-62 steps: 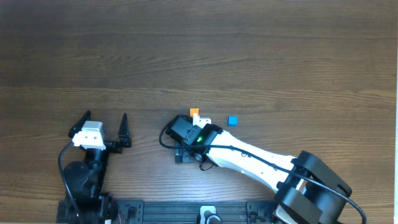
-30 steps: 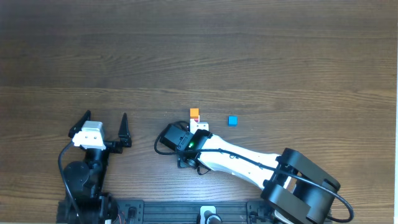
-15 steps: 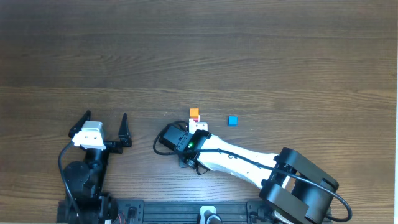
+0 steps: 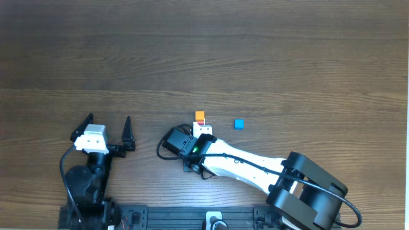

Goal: Stack Cubes

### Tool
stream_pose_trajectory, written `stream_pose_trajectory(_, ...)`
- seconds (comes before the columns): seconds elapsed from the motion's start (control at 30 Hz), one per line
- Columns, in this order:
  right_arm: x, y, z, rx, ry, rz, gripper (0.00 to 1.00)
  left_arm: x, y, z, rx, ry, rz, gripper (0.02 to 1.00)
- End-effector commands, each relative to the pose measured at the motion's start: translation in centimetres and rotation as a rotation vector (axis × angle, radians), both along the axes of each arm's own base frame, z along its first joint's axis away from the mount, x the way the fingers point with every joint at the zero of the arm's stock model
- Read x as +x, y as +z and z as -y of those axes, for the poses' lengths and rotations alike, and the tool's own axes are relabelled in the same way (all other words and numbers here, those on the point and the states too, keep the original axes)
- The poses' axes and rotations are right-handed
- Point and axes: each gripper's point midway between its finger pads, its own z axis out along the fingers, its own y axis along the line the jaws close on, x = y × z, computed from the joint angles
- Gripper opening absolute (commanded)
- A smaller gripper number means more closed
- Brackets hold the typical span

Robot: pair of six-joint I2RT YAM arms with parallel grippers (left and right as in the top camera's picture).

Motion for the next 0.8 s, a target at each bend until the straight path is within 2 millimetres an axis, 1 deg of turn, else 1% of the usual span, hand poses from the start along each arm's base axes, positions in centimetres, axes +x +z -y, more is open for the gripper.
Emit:
stream_pose_trajectory(0.03,0.1,0.1,-0.6,0.005,0.0,0.011,0.336,0.0,-0.2,0.3,-0.012,-0.017,-0.005,1.0)
stream_pose_trajectory(0.27,0.1,0.1,-0.6,0.005,0.0,0.012,0.261,0.0,-0.2,0.3,-0.012,-0.017,-0.005,1.0)
stream_pose_trajectory(0.47,0.3,0.2,-0.7,0.01,-0.001,0.021,0.222,0.0,-0.3,0.3,-0.012,-0.017,-0.005,1.0)
stream_pose_trajectory(0.53,0.4,0.3,-0.8,0.014,-0.001,0.026,0.187,0.0,-0.3,0.3,-0.012,-0.017,-0.005,0.998)
stream_pose_trajectory(0.6,0.8,1.4,-0.8,0.026,0.002,0.045,0.143,0.0,-0.2,0.3,-0.012,-0.017,-0.004,1.0)
stream_pose_trajectory(0.67,1.3,2.7,-0.9,0.038,0.014,0.067,0.132,0.0,-0.2,0.3,-0.012,-0.017,-0.004,1.0)
stream_pose_trajectory(0.8,2.8,5.9,-0.3,0.031,0.021,0.108,0.106,0.0,-0.2,0.3,-0.012,-0.016,-0.005,1.0)
